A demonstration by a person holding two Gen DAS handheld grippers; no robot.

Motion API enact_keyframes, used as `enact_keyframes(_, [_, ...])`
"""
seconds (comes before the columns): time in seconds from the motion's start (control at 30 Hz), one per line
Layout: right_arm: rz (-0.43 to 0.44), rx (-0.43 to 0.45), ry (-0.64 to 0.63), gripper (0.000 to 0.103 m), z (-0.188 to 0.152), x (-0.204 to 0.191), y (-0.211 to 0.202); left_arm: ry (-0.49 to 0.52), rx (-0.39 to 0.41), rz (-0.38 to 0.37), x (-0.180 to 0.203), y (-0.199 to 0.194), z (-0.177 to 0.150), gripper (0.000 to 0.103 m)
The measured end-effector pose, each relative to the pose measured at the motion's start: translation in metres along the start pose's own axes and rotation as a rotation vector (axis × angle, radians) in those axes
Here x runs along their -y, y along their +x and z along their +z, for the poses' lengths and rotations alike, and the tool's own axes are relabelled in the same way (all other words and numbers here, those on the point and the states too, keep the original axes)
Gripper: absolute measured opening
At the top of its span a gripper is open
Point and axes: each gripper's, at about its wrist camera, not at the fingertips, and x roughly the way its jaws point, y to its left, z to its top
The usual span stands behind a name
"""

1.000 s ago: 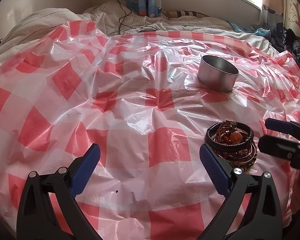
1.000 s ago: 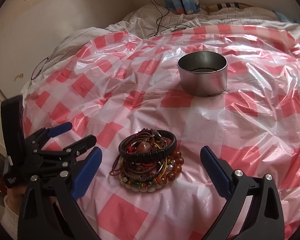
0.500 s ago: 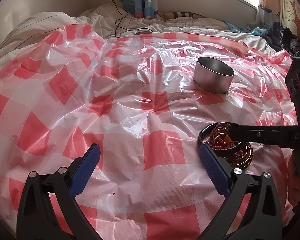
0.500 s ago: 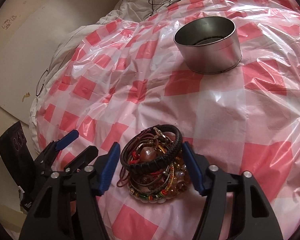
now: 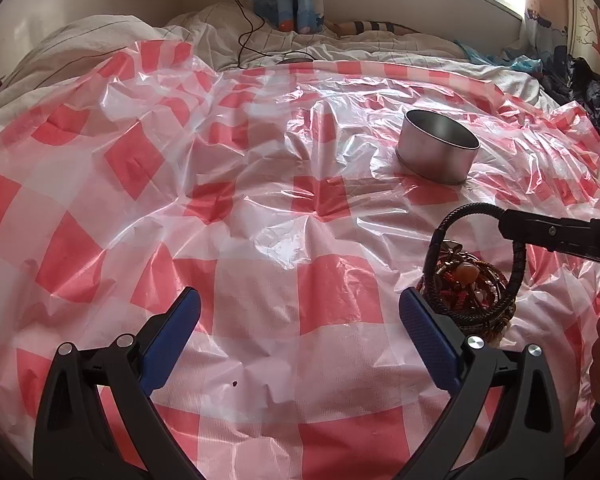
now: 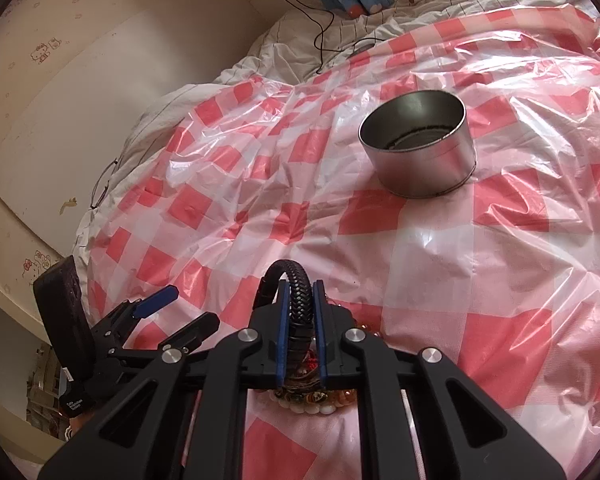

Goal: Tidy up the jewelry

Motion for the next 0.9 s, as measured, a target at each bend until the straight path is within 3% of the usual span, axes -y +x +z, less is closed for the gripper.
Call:
enact_keyframes(0.3, [0.04,0.157,0.11,0.012,0.015,0.035,-0.051,0.027,0.013,-0.245,0.018,0.002,0.004,0.095])
enact_keyframes(0.37, [-0.011,0.171,0.145,0.011,0.014,0.051,-0.056,0.073,-0.007,-0.301,0.031,0.008,0.008,0.095])
enact_keyframes(0.47, [-0.05,0.177,0.244,0.011,0.013,0.08,-0.058,0.138,-0.029,-0.326,0.048,0.016,0.012,0.095])
enact_keyframes(0.6, [-0.146,0.158,0.281,0.012,0.014,0.095,-0.06,0.122,-0.09,-0.381,0.052,0.033,0.016,0.094])
enact_keyframes(0.63, [-0.145,0.144,0.29,0.021,0.013,0.097,-0.058,0.119,-0.099,-0.399,0.053,0.036,0.017,0.093])
enact_keyframes(0.67, [-0.141,0.136,0.303,0.039,0.011,0.098,-0.057,0.12,-0.104,-0.412,0.054,0.039,0.017,0.091])
enact_keyframes(0.7, [-0.145,0.137,0.313,0.045,0.01,0.099,-0.057,0.119,-0.105,-0.416,0.056,0.041,0.018,0.09])
enact_keyframes(0.8, [-0.142,0.13,0.302,0.049,0.009,0.097,-0.053,0.091,-0.104,-0.461,0.054,0.042,0.016,0.084])
enact_keyframes(0.9, [-0.199,0.095,0.274,0.049,0.007,0.094,-0.046,0.044,-0.114,-0.5,0.047,0.046,0.017,0.075])
